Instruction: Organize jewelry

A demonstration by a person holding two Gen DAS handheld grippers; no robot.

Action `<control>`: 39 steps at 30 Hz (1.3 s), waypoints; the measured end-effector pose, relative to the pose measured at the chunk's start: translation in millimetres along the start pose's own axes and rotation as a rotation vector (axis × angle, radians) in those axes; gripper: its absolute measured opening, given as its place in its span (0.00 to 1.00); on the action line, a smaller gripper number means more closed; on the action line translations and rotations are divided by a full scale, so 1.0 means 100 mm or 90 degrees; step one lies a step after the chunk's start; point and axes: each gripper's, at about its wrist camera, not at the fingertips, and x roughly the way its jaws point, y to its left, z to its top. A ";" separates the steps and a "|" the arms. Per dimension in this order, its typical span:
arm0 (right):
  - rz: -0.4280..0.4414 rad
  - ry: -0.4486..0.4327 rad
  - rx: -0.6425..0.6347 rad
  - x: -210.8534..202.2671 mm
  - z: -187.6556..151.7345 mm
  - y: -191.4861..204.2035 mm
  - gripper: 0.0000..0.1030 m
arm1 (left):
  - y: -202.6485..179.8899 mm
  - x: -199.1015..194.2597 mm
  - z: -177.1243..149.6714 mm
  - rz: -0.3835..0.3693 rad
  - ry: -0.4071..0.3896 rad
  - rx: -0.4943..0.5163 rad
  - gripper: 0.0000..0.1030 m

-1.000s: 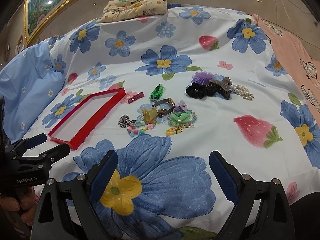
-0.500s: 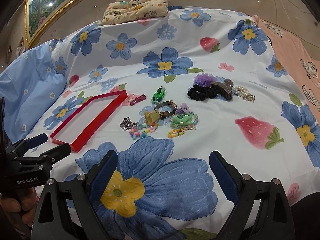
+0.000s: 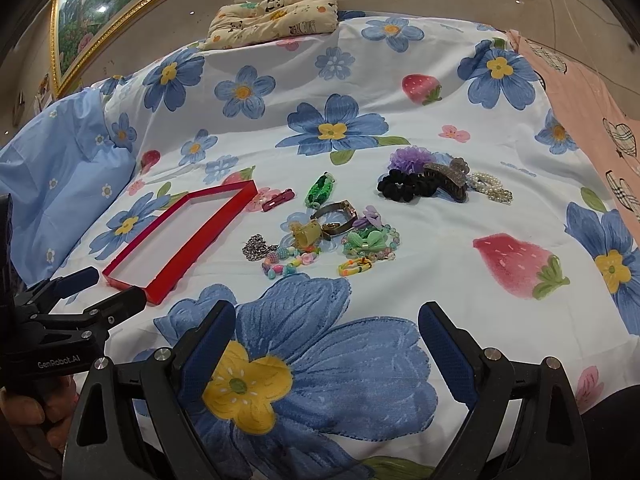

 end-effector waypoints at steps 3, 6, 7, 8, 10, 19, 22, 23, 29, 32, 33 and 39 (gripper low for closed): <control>0.002 -0.001 0.002 0.00 0.00 0.00 0.91 | 0.00 0.00 0.01 0.000 0.001 -0.001 1.00; 0.003 -0.001 0.001 0.00 0.00 0.01 0.91 | 0.00 0.00 -0.03 0.000 -0.002 -0.001 1.00; 0.003 -0.002 0.001 0.00 0.00 0.01 0.91 | -0.01 0.00 -0.02 0.000 -0.002 -0.002 1.00; 0.003 -0.001 0.002 0.00 0.00 0.01 0.91 | -0.01 0.00 -0.02 -0.001 -0.001 -0.002 1.00; 0.003 -0.002 0.001 0.00 0.00 0.01 0.91 | -0.01 0.00 -0.02 -0.002 0.001 -0.003 1.00; 0.008 0.009 0.014 0.04 0.07 -0.02 0.91 | 0.02 0.15 0.03 -0.030 0.037 -0.021 1.00; 0.010 0.014 0.022 0.08 0.11 -0.08 0.91 | 0.04 0.23 0.08 -0.038 0.045 -0.021 1.00; 0.011 0.015 0.024 0.10 0.12 -0.09 0.91 | 0.03 0.25 0.10 -0.039 0.048 -0.018 1.00; 0.012 0.030 0.039 0.22 0.20 -0.22 0.91 | -0.01 0.38 0.23 -0.052 0.061 -0.007 1.00; 0.011 0.038 0.044 0.29 0.25 -0.27 0.91 | -0.03 0.45 0.32 -0.059 0.064 -0.002 1.00; 0.011 0.041 0.045 0.31 0.27 -0.29 0.91 | -0.05 0.48 0.36 -0.062 0.065 0.000 1.00; 0.014 0.061 0.060 0.49 0.41 -0.41 0.84 | -0.11 0.64 0.53 -0.082 0.077 0.005 0.97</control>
